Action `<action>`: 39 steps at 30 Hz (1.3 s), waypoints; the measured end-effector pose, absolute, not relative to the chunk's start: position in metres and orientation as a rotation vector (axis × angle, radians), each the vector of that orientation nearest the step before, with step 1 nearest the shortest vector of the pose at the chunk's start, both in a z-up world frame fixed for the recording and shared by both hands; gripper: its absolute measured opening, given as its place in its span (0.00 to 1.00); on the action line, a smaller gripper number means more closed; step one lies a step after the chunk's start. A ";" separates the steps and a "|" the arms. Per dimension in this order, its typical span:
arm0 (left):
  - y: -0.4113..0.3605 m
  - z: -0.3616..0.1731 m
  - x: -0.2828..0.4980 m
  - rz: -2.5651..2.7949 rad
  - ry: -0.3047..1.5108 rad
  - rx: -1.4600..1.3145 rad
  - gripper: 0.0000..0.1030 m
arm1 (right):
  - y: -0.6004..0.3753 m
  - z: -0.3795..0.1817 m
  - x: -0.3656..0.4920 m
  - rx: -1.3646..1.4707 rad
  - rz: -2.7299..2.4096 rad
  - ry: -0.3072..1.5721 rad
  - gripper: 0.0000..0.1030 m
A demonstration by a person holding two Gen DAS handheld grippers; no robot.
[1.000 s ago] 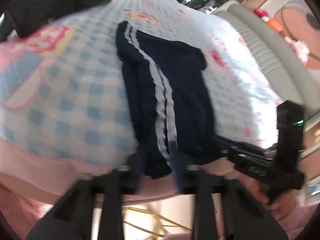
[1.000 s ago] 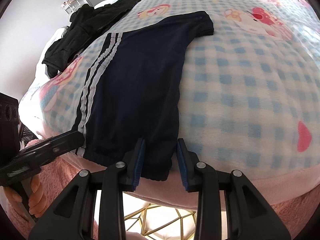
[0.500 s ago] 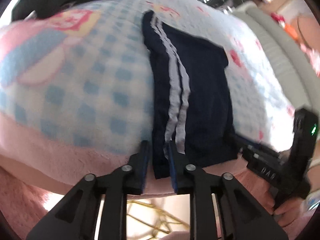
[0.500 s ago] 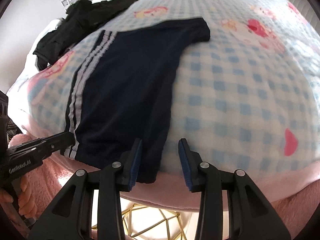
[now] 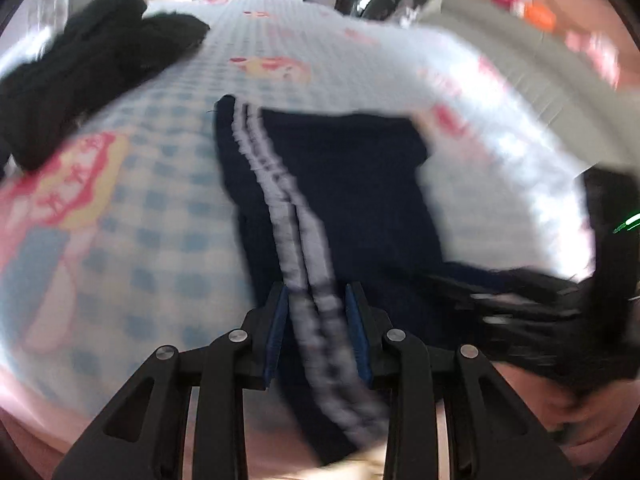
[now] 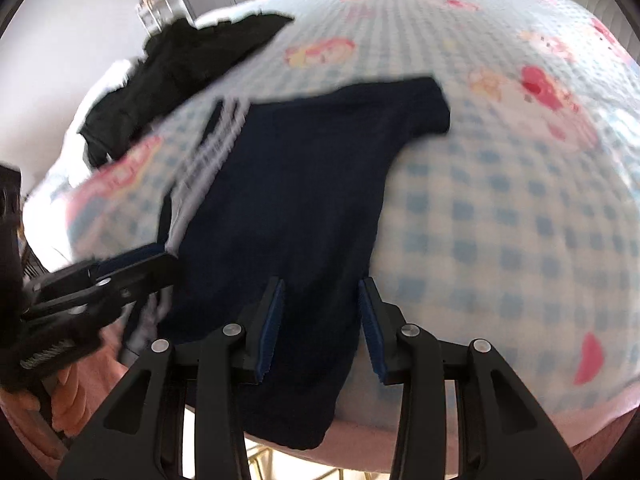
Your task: Fold clothes
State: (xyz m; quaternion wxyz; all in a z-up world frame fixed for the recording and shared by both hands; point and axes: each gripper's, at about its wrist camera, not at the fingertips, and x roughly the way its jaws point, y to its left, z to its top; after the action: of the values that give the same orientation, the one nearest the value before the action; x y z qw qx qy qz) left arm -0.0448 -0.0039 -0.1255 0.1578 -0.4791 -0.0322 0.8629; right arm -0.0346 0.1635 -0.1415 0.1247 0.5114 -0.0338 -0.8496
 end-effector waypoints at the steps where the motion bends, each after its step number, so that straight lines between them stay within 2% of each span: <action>1: -0.008 -0.127 -0.048 2.459 -0.110 -1.385 0.28 | 0.167 -0.145 -0.033 1.502 -2.470 -0.108 0.37; 3: -0.021 -0.123 -0.051 2.434 -0.217 -1.381 0.28 | 0.180 -0.146 -0.030 1.503 -2.457 -0.163 0.37; 7: -0.035 -0.105 -0.045 2.448 -0.314 -1.291 0.29 | 0.201 -0.142 -0.023 1.464 -2.420 -0.236 0.39; 10: -0.035 -0.102 -0.046 2.399 -0.392 -1.220 0.35 | 0.206 -0.132 -0.024 1.421 -2.439 -0.247 0.40; 14: -0.020 -0.116 -0.049 2.399 -0.294 -1.293 0.35 | 0.190 -0.125 -0.034 1.384 -2.445 -0.220 0.40; 17: -0.017 -0.129 -0.052 2.444 -0.193 -1.421 0.35 | 0.170 -0.139 -0.044 1.451 -2.435 -0.113 0.40; 19: -0.025 -0.121 -0.047 2.491 -0.225 -1.396 0.41 | 0.167 -0.147 -0.042 1.482 -2.428 -0.054 0.40; 25: -0.030 -0.097 -0.025 2.486 -0.313 -1.224 0.41 | 0.172 -0.124 -0.021 1.364 -2.444 0.013 0.44; 28: -0.009 -0.101 -0.022 2.453 -0.217 -1.236 0.42 | 0.167 -0.132 -0.021 1.397 -2.404 -0.035 0.44; 31: -0.001 -0.122 -0.024 2.473 -0.099 -1.365 0.41 | 0.156 -0.150 -0.022 1.484 -2.373 0.023 0.44; 34: -0.011 -0.123 -0.024 2.453 -0.182 -1.363 0.42 | 0.159 -0.152 -0.018 1.475 -2.377 0.025 0.44; 39: -0.026 -0.100 -0.048 2.403 -0.311 -1.304 0.43 | 0.186 -0.131 -0.033 1.413 -2.419 -0.130 0.44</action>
State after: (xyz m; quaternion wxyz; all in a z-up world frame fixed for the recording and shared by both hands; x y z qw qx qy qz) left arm -0.0483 -0.0257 -0.0997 0.1937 -0.4650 -0.1108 0.8567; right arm -0.0333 0.1858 -0.1307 0.1675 0.4968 -0.0455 -0.8503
